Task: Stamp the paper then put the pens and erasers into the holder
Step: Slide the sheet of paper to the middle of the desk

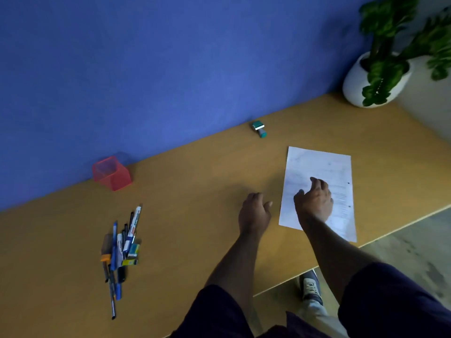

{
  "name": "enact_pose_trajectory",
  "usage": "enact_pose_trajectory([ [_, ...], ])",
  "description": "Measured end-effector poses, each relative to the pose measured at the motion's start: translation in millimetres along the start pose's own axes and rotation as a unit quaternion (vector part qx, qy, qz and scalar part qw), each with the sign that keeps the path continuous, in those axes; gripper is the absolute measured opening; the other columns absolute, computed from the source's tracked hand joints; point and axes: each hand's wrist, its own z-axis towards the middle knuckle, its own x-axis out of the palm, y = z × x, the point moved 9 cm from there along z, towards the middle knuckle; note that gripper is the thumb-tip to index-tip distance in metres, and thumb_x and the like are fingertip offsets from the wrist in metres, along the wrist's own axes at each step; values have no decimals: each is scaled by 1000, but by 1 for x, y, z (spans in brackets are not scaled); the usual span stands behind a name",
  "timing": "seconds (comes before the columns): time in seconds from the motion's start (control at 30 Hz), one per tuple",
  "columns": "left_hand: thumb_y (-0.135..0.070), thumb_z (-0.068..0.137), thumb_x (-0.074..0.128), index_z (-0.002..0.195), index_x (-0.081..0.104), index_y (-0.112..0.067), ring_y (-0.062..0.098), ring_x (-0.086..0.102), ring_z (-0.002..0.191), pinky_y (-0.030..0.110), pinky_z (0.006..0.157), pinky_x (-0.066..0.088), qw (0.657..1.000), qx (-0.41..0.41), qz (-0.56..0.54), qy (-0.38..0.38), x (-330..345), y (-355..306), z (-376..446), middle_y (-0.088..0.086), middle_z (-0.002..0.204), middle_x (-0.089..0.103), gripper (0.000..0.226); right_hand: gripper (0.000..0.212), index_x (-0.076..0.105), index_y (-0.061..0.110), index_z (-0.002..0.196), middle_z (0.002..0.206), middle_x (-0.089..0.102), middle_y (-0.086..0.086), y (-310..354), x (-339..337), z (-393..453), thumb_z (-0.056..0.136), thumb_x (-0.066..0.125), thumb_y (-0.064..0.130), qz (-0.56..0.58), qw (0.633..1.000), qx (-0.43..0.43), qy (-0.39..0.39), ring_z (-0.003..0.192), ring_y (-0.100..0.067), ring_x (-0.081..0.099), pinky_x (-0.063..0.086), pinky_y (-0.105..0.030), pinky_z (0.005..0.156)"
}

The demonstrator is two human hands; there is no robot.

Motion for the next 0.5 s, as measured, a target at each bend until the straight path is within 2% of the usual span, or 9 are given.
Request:
enact_pose_trajectory([
  [0.1,-34,102,53,134,60,-10,27,56,126,36,97,48,999,-2,2,33,21,-17,2,8,135,62,40,47,53,17,133,141,51,-4,-37,-20,11,87,56,24,-56,995,77,-11,125,-30,49,36,-44,104],
  [0.23,-34,102,53,112,65,-8,29,62,111,36,86,49,999,-6,4,52,37,-37,4,8,117,67,30,50,49,7,123,131,48,-15,-82,-35,15,81,59,32,-81,979,185,0,121,-37,46,37,-46,100],
  [0.3,-34,102,54,114,64,-7,30,61,112,38,88,50,998,-14,6,60,42,-45,6,10,118,66,32,60,46,6,121,126,47,-18,-100,-37,14,78,63,44,-78,971,227,14,120,-37,45,38,-47,99],
  [0.4,-34,100,58,125,61,-6,29,57,119,38,97,49,998,-23,22,56,45,-54,8,10,128,61,37,70,45,6,121,127,47,-20,-110,-37,17,75,65,55,-76,969,235,24,121,-38,43,39,-48,98],
  [0.5,-33,97,64,128,59,-6,27,56,121,38,96,51,998,-31,32,48,47,-57,7,9,131,58,41,68,46,7,119,126,47,-20,-109,-37,21,75,66,55,-77,970,231,23,119,-39,43,40,-47,96],
])
